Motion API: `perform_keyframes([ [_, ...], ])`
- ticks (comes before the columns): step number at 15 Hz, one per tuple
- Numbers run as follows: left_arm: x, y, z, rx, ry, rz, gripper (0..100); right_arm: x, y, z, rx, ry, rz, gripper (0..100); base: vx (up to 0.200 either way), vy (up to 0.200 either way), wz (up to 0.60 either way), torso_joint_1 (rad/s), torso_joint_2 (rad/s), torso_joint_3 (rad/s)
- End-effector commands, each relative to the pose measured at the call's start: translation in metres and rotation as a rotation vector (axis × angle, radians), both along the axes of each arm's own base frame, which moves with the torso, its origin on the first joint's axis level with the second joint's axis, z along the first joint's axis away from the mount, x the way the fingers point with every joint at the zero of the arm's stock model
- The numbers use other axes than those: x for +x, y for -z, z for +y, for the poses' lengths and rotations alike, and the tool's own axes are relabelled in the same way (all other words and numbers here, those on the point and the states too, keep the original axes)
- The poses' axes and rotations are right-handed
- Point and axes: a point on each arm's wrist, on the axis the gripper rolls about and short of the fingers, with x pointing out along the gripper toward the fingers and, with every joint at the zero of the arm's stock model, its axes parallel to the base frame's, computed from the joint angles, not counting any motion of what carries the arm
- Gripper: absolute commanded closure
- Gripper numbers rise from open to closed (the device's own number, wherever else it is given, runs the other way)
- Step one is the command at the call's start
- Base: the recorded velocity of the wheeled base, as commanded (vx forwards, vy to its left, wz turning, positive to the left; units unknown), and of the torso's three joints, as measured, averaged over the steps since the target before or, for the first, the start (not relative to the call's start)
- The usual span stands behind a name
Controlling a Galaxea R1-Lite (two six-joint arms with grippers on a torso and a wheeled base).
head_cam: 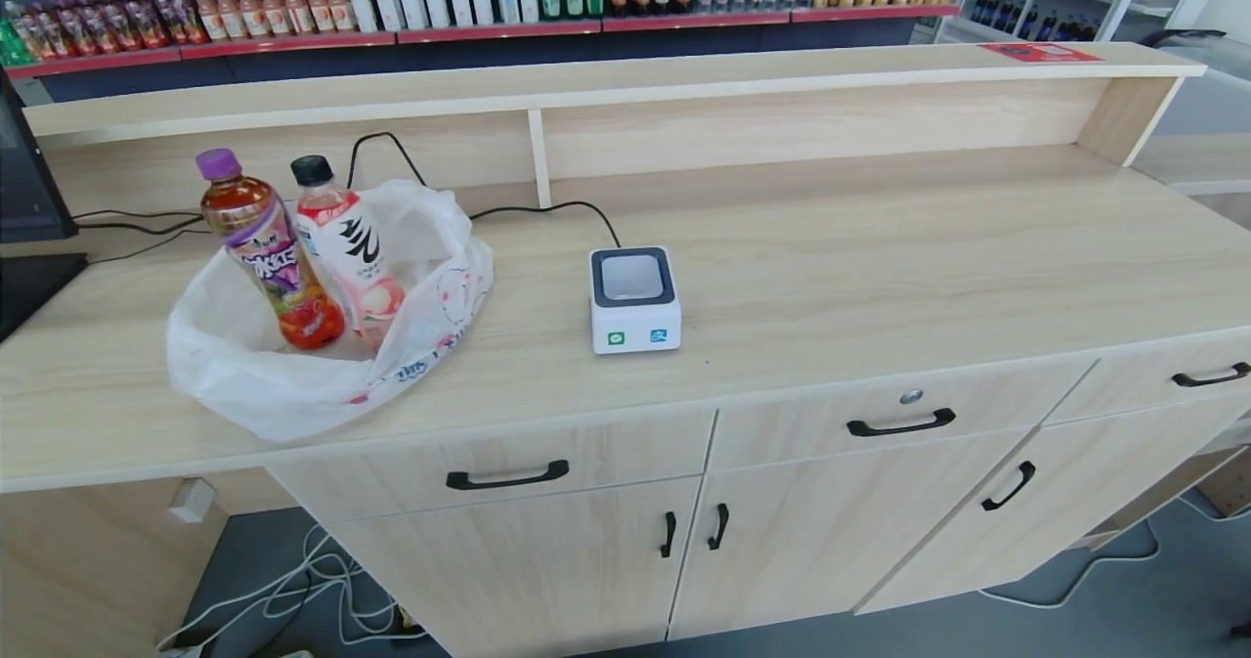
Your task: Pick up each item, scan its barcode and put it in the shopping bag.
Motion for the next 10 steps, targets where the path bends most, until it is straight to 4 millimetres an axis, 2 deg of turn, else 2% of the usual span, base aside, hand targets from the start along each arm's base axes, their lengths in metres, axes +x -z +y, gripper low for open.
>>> perform_keyframes([
  [1,0.0000,0.0002,0.0001,0.000,-0.001,0.002,100,0.0000,-0.0002,0.0000,0.001,0.001,-0.001,0,-0.200,0.000,0.00,0.002,0.00,0.002],
  [9,0.0000,0.0000,0.0000,0.000,0.001,0.000,100,0.0000,-0.0002,0.0000,-0.006,0.001,-0.002,0,-0.200,0.000,0.00,0.001,0.00,0.004],
  [10,0.0000,0.0000,0.0000,0.000,0.001,0.000,100,0.0000,-0.0002,0.0000,-0.006,0.001,-0.002,0,0.000,0.000,0.00,0.000,0.00,0.000],
])
